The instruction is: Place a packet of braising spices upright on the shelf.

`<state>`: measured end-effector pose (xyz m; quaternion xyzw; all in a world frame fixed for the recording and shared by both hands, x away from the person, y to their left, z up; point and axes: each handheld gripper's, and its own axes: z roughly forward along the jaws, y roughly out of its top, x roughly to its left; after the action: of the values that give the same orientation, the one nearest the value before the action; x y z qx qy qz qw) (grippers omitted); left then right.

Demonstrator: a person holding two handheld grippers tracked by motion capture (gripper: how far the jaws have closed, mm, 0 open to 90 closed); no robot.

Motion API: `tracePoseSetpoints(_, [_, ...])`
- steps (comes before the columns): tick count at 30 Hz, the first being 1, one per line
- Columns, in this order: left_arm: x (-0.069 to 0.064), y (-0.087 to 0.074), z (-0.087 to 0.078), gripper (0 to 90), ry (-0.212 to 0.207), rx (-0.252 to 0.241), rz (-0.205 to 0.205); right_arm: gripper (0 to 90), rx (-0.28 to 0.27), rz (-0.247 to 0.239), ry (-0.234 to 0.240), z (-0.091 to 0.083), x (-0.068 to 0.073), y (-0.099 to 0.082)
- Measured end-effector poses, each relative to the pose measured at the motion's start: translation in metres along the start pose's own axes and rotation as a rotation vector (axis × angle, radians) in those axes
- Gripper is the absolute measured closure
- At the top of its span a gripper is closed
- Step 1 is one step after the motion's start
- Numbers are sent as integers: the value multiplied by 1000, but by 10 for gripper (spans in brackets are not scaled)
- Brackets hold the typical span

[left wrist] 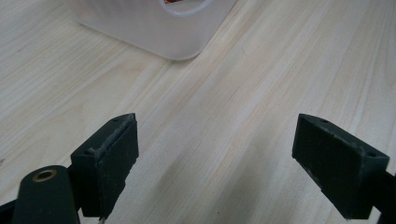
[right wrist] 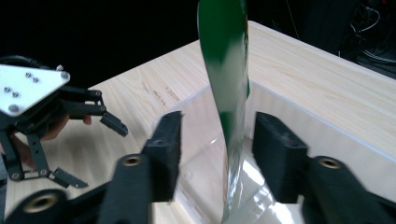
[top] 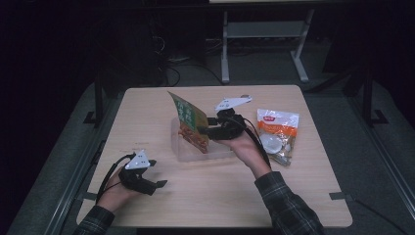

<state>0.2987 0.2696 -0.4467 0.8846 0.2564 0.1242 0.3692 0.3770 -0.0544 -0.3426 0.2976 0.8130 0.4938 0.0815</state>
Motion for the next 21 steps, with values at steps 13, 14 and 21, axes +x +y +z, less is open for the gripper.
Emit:
tracePoseSetpoints(13, [5, -2, -5, 141, -17, -36, -43, 385, 22, -48, -7, -36, 2, -34])
tracePoseSetpoints(14, [4, -2, -5, 140, -16, -39, -45, 386, 29, -54, -10, -38, 2, -37])
tracePoseSetpoints(21, [-1, -1, -6, 136, -11, -42, -61, 389, 48, -68, -16, -59, 3, -65])
